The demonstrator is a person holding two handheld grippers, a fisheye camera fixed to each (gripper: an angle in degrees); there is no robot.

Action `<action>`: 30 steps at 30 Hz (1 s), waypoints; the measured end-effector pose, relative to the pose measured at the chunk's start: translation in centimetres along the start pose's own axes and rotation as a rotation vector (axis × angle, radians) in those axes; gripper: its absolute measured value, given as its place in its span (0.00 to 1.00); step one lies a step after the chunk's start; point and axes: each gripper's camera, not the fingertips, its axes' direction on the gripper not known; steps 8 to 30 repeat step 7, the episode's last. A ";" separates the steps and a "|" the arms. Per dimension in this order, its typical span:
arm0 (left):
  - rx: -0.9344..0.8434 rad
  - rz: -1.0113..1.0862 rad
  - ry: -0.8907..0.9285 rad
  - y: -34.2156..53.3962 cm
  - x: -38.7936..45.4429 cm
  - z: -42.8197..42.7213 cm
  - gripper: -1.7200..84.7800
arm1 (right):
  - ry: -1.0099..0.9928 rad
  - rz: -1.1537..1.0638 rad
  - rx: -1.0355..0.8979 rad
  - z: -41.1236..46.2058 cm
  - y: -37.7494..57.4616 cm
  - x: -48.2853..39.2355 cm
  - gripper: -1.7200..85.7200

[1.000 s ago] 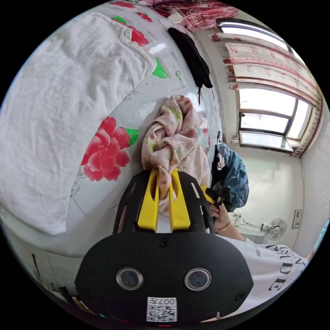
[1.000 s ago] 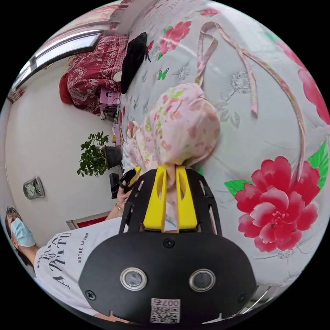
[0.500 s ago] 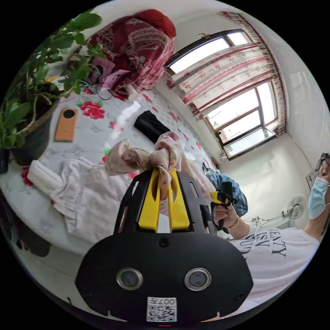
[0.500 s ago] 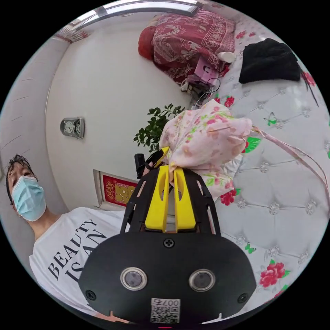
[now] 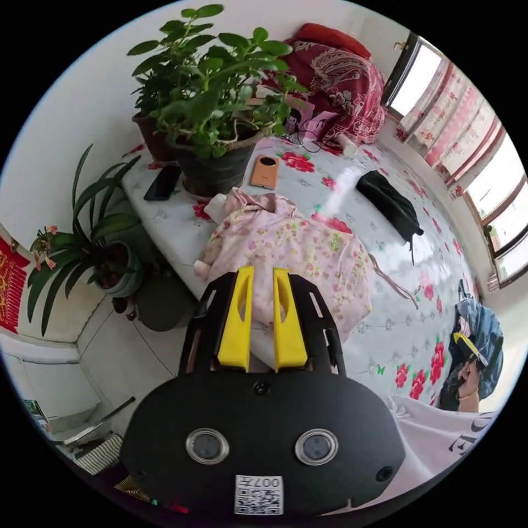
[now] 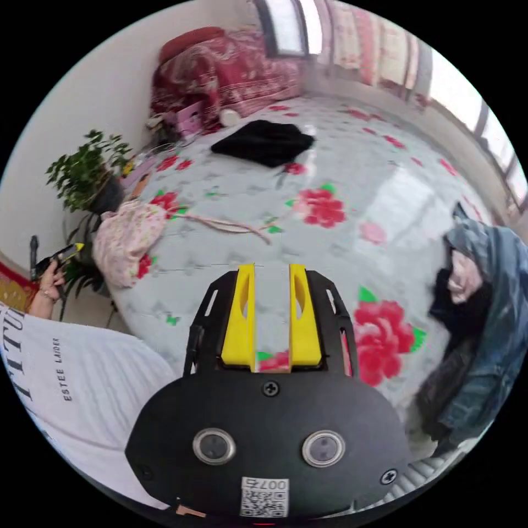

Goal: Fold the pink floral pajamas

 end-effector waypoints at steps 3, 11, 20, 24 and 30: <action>0.002 0.089 0.091 -0.8 5.4 0.0 0.09 | 0.325 0.244 0.054 -5.7 4.6 10.1 0.14; -0.095 0.237 0.212 0.4 14.7 2.2 0.09 | 0.619 0.469 0.077 -11.0 10.2 18.7 0.16; -0.095 0.237 0.212 0.4 14.7 2.2 0.09 | 0.619 0.469 0.077 -11.0 10.2 18.7 0.16; -0.095 0.237 0.212 0.4 14.7 2.2 0.09 | 0.619 0.469 0.077 -11.0 10.2 18.7 0.16; -0.095 0.237 0.212 0.4 14.7 2.2 0.09 | 0.619 0.469 0.077 -11.0 10.2 18.7 0.16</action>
